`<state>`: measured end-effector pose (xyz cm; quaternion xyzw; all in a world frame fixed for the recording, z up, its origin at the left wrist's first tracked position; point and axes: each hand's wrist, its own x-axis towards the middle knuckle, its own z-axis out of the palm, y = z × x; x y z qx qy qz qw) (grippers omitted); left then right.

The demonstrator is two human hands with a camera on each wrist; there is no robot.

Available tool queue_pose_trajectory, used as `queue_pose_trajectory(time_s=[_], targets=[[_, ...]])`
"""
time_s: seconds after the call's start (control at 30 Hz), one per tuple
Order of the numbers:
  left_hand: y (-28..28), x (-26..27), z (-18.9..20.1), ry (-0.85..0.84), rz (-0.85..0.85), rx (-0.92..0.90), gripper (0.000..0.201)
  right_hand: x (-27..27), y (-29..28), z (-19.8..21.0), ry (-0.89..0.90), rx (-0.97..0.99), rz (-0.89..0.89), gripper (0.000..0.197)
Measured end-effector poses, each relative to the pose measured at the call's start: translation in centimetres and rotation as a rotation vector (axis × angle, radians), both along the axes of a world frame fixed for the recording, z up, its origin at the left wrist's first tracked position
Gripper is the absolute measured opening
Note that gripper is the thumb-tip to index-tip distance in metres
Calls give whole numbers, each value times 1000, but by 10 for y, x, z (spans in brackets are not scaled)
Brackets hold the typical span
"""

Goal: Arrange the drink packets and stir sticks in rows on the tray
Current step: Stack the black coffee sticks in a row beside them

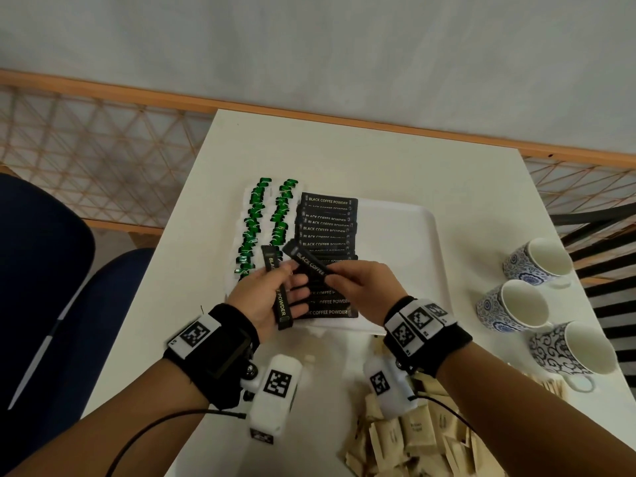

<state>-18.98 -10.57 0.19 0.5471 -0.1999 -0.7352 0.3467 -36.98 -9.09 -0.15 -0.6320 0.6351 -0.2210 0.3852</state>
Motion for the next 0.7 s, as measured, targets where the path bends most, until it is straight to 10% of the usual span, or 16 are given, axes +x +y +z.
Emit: queue_pose_trajectory(time_s=[0.7], targets=[[-2,26,-8,-108,113,-111,25,-2,11,-18,409,93,164,4]])
